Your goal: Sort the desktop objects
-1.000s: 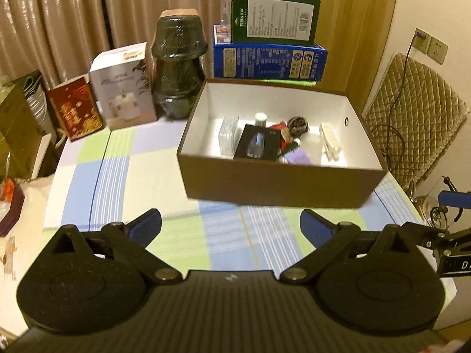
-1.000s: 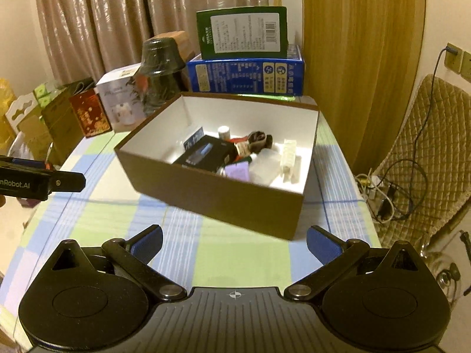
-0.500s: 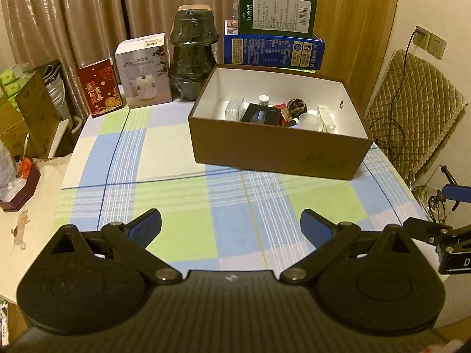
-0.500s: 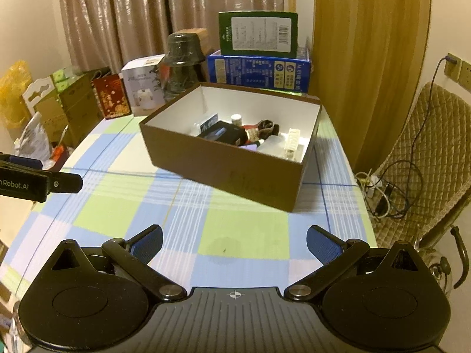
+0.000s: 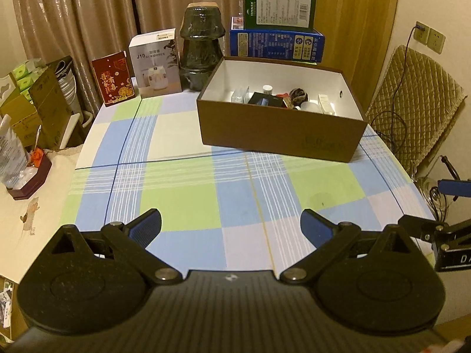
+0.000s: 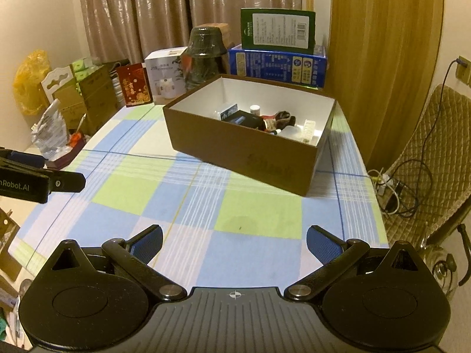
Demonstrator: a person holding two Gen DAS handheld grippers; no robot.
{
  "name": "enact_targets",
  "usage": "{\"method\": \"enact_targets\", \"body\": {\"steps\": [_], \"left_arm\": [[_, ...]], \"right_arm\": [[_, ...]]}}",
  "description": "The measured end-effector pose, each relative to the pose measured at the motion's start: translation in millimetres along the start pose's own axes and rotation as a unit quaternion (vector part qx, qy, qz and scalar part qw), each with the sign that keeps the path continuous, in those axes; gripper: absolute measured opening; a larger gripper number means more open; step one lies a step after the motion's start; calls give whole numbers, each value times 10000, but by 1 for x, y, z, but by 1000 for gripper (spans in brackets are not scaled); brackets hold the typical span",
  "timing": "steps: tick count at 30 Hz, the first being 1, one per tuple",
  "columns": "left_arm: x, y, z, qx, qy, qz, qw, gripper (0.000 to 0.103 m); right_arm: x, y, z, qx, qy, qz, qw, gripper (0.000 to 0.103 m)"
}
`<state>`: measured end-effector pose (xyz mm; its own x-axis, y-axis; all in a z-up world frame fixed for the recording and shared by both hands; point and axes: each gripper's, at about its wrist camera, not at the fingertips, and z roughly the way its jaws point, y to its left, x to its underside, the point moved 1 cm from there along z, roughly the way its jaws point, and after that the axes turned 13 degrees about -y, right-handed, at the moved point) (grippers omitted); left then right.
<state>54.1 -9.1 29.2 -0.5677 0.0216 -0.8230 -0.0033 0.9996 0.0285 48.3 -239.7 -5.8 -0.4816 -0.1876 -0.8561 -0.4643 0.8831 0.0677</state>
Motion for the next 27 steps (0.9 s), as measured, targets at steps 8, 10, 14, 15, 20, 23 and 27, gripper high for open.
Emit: {"method": "enact_targets", "body": {"steps": [8, 10, 14, 15, 20, 23, 27], "left_arm": [[8, 0, -5, 47, 36, 36, 10000, 99], [9, 1, -5, 57, 56, 61, 9999, 99], [13, 3, -5, 76, 95, 81, 9999, 99], [15, 4, -5, 79, 109, 81, 9999, 99], [20, 7, -4, 112, 185, 115, 9997, 99], [22, 8, -2, 135, 225, 116, 9996, 99], [23, 8, 0, 179, 245, 154, 9994, 99]], "right_arm": [[6, 3, -2, 51, 50, 156, 9999, 101], [7, 5, -2, 69, 59, 183, 9998, 101], [9, 9, -3, 110, 106, 186, 9997, 101], [11, 10, -3, 125, 120, 188, 9997, 101], [17, 15, -3, 158, 208, 230, 9994, 101], [19, 17, -2, 191, 258, 246, 9992, 101], [21, 17, -2, 253, 295, 299, 9988, 101]]}}
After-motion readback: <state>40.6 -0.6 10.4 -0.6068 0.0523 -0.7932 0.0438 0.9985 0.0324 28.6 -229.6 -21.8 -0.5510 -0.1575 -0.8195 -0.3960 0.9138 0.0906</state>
